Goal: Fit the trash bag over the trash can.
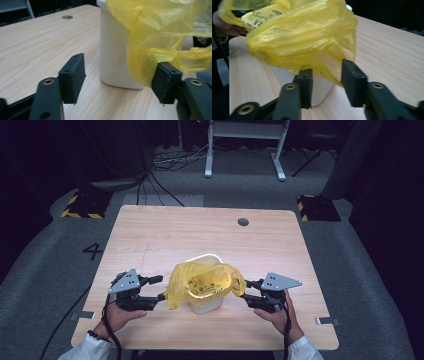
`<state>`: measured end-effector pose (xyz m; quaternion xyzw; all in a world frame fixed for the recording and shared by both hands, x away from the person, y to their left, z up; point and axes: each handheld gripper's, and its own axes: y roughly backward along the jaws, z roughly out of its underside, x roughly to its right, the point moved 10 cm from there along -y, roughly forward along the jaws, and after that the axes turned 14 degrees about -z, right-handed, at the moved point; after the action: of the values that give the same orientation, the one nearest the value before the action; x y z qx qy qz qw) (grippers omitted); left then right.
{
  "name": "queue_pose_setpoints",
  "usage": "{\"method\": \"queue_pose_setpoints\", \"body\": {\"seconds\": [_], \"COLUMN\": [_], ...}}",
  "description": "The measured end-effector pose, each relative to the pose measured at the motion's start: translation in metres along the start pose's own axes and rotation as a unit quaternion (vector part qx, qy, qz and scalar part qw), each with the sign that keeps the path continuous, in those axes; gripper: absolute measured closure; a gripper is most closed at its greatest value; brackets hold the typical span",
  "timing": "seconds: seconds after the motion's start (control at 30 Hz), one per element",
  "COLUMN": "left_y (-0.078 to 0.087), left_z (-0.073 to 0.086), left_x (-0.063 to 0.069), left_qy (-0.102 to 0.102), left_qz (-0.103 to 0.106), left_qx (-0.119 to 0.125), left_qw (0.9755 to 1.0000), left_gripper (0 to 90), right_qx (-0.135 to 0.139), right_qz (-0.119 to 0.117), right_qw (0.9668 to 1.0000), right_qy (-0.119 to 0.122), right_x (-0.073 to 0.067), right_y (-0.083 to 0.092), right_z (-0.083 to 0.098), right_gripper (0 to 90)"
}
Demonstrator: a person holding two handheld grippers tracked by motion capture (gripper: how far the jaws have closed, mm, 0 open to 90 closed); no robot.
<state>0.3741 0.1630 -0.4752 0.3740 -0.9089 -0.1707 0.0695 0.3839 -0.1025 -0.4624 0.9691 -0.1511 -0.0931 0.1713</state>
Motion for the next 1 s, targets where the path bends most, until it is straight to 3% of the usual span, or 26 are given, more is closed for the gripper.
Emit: {"method": "queue_pose_setpoints", "body": {"seconds": [0.07, 0.13, 0.23, 0.33, 0.53, 0.63, 0.83, 1.0], "left_y": [0.006, 0.009, 0.012, 0.017, 0.029, 0.034, 0.044, 0.036], "left_z": [0.000, 0.004, 0.011, 0.014, 0.012, 0.007, -0.022, -0.038], "left_x": [0.000, -0.001, -0.005, -0.007, 0.004, 0.015, 0.040, 0.040], "left_qy": [0.002, 0.006, -0.014, -0.032, -0.052, -0.057, -0.059, -0.073], "left_qz": [0.008, 0.006, -0.009, -0.023, -0.026, -0.017, 0.006, -0.022], "left_qx": [0.007, -0.004, -0.021, -0.029, -0.028, -0.022, 0.010, 0.003], "left_qw": [0.9999, 1.0000, 0.9997, 0.9988, 0.9979, 0.9980, 0.9982, 0.9971], "left_gripper": [30.4, 28.4, 27.1, 23.6, 20.6, 18.8, 17.8, 24.0], "right_qx": [-0.003, -0.004, -0.018, -0.030, -0.028, -0.026, -0.035, -0.007], "right_qz": [0.005, 0.008, 0.024, 0.056, 0.094, 0.103, 0.132, 0.145], "right_qw": [1.0000, 0.9999, 0.9994, 0.9977, 0.9944, 0.9934, 0.9902, 0.9887], "right_qy": [-0.007, -0.013, -0.017, -0.026, -0.040, -0.042, -0.029, -0.038], "right_x": [0.003, 0.005, 0.011, 0.021, 0.033, 0.033, 0.035, 0.037], "right_y": [0.003, 0.006, 0.011, 0.017, 0.029, 0.032, 0.040, 0.057], "right_z": [0.001, 0.003, 0.008, 0.012, 0.014, 0.013, 0.009, -0.003], "right_gripper": [47.9, 41.8, 37.4, 35.3, 33.1, 31.1, 31.8, 33.9]}}
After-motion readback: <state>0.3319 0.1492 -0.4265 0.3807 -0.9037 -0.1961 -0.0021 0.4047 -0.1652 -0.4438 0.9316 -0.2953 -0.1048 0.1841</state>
